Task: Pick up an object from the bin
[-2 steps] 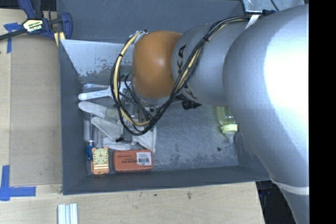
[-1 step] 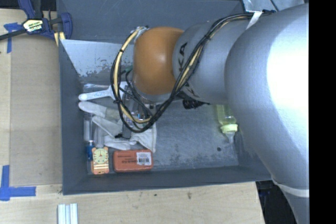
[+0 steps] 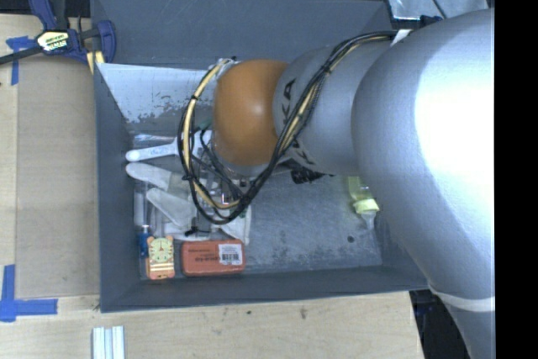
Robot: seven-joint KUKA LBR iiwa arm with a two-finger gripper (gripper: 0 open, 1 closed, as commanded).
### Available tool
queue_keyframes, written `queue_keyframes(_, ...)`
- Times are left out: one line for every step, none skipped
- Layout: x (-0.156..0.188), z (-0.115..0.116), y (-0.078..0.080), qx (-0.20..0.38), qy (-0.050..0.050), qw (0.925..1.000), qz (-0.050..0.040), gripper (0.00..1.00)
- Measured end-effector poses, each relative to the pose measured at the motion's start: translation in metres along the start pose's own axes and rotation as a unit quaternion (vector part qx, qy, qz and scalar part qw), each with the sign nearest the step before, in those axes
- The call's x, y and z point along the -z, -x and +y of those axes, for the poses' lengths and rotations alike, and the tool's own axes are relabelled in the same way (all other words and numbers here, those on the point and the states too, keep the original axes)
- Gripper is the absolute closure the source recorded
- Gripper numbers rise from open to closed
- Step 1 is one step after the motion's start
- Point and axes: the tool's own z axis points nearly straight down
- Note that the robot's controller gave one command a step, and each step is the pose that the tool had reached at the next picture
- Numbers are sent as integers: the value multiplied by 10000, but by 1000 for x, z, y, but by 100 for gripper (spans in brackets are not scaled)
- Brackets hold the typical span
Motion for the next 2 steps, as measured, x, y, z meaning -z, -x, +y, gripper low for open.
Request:
queue_keyframes(-4, 4, 3, -597, 15, 9982, -25, 100)
queue_keyframes(-4, 4, 3, -600, 16, 9982, -25, 100)
